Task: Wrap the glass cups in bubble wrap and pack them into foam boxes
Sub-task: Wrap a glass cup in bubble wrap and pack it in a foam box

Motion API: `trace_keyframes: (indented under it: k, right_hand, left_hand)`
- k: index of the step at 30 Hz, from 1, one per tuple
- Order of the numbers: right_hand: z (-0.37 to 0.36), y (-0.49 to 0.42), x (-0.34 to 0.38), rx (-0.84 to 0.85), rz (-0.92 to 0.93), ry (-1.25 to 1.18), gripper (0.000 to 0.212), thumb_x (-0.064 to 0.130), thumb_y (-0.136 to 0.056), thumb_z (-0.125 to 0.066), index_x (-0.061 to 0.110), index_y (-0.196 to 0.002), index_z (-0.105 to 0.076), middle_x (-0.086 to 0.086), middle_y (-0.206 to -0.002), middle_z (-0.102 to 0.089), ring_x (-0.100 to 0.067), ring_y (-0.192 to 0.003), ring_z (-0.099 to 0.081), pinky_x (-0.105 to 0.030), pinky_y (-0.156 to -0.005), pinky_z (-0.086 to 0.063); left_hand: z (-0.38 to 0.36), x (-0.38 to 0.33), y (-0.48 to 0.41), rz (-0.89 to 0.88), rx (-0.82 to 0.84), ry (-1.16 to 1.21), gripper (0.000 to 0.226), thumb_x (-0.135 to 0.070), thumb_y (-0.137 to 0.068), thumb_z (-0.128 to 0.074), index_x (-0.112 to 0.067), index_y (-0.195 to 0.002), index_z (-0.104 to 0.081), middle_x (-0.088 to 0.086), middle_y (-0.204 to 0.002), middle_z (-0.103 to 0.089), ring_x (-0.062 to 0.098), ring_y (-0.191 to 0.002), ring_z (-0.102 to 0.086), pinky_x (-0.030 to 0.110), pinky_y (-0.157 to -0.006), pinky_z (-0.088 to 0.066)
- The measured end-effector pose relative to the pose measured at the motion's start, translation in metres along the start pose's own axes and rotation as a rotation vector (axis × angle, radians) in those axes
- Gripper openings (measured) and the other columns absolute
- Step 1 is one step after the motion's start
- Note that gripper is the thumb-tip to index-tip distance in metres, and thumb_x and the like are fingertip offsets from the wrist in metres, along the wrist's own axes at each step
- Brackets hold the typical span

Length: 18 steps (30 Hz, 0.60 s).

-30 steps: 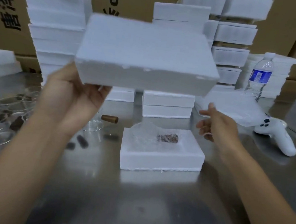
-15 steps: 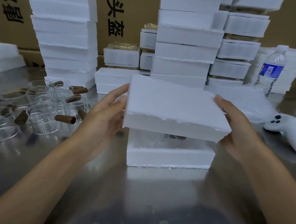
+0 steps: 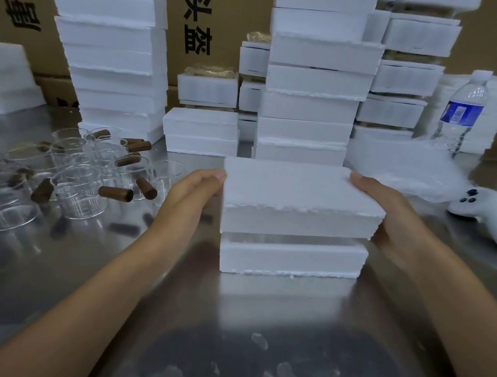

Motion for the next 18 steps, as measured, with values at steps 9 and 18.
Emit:
trace_keyframes:
  k: [9,18]
  right_hand:
    - [0.003,0.0006,-0.0003,-0.023,0.003,0.074,0.023,0.036,-0.085,-0.06,0.017,-0.097,-0.068,0.002,-0.086,-0.074,-0.012,-0.073,-0.069,-0.019,-0.058,-0.052]
    - [0.0018,0.0003,-0.0013,-0.094,0.001,0.129,0.027,0.033,-0.084,-0.063,0.012,-0.1,-0.068,-0.006,-0.093,-0.07,-0.02,-0.08,-0.064,-0.028,-0.068,-0.048]
  left_hand:
    - [-0.0017,0.0035,-0.0003,-0.014,0.048,-0.001,0.033,-0.037,-0.075,-0.049,-0.031,-0.103,-0.066,-0.006,-0.108,-0.07,0.016,-0.109,-0.06,0.032,-0.096,-0.042]
    - [-0.0059,0.002,0.001,0.018,0.105,-0.042,0.033,-0.033,-0.094,-0.045,-0.061,-0.103,-0.059,-0.017,-0.124,-0.061,0.005,-0.117,-0.055,0.034,-0.107,-0.037]
Point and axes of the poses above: each hand's wrist, its own y-axis away from the middle knuckle, its own z-axis out of the back of the hand, x = y × z, the point moved 4 cm from there along -y, towards the middle knuckle
